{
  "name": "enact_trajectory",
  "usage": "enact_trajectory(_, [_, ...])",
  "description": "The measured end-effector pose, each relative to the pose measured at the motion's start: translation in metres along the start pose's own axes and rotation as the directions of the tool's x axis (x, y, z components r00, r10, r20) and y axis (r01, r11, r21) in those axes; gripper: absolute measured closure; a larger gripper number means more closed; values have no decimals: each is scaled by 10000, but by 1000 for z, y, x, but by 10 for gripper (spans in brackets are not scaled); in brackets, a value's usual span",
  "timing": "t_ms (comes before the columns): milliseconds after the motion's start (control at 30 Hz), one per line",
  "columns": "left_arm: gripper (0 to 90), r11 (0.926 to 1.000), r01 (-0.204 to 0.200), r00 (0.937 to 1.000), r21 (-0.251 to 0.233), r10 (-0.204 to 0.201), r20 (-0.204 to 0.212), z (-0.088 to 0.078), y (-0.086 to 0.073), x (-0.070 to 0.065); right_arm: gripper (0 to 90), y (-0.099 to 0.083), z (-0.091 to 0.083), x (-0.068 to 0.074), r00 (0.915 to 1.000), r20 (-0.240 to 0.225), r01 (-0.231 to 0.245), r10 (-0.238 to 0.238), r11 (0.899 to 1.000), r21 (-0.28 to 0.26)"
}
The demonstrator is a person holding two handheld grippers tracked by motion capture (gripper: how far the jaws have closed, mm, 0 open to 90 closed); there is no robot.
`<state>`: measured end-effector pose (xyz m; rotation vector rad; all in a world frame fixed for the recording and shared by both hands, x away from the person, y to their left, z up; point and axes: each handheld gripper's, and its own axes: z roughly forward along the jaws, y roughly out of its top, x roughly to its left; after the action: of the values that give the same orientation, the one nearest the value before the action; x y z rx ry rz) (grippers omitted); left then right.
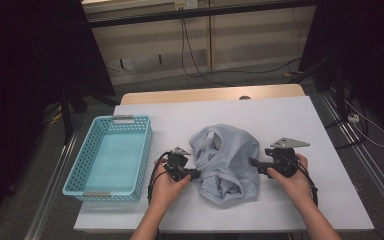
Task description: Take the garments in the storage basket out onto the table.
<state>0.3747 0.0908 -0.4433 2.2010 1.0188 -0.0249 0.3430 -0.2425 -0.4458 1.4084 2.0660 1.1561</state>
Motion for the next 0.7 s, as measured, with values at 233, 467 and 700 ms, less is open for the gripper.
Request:
enact_trajectory(233, [879,9994,194,9998,-273,-192,51,-20,5,6,264,12,-7,-3,9984,-542,-181,147,9979,-625])
enact_trajectory(467, [879,9945,505,9987,-923,-498,96,-42,10,17,235,26,1,-4,9968,-373,675,-714,9932,-952])
enact_trajectory(700, [879,9928,592,9982,-1042,-578,159,-47,14,23,279,31,25,-8,9920,-1259,-13,-66,9980,-630])
